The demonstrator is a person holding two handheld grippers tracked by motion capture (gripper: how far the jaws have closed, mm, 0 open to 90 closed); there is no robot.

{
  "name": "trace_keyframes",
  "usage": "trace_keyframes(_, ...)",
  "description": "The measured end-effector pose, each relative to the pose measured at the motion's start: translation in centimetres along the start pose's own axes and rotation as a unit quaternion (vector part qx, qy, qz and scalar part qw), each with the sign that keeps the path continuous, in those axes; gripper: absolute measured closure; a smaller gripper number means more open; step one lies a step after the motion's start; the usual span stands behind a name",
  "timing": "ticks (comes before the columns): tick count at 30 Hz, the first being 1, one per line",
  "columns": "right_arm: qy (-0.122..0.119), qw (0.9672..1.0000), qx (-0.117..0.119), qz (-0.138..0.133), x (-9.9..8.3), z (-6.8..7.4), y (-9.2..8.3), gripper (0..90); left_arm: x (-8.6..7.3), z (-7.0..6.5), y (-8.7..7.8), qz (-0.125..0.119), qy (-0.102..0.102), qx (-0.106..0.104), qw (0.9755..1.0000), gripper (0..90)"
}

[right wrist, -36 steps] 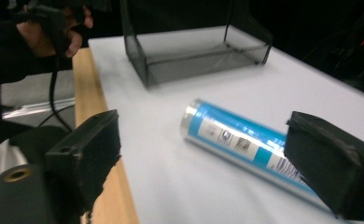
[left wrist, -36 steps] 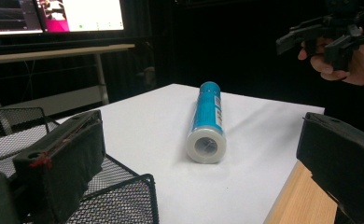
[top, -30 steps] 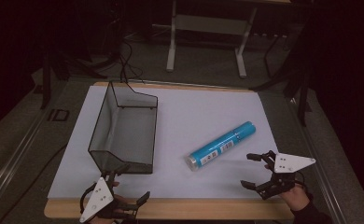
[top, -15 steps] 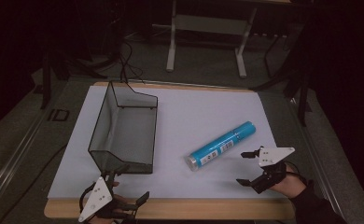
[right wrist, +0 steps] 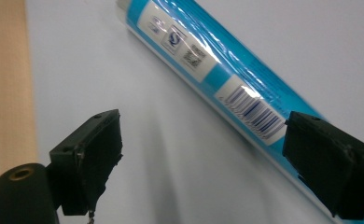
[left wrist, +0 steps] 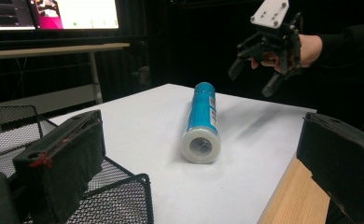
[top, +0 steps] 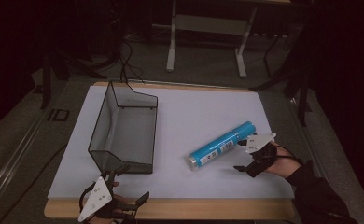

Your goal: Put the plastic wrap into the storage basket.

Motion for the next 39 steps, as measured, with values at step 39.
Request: trace_keyframes(39, -0.207, 0.9532, 0.012, 0.22, 6.8, -3.8, 6.9, 17.1, -0.2, 0.0, -0.3, 0.01, 0.007, 0.012, 0.9999, 1.7)
Point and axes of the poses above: each handheld gripper's, and its own axes: y roughly forward along the jaws, x roughly out of its top, z roughly to its left, the point moved 3 cm from there along y, roughly forward along the jaws, and after that the axes turned 2 degrees about y, right-handed, at the moved point
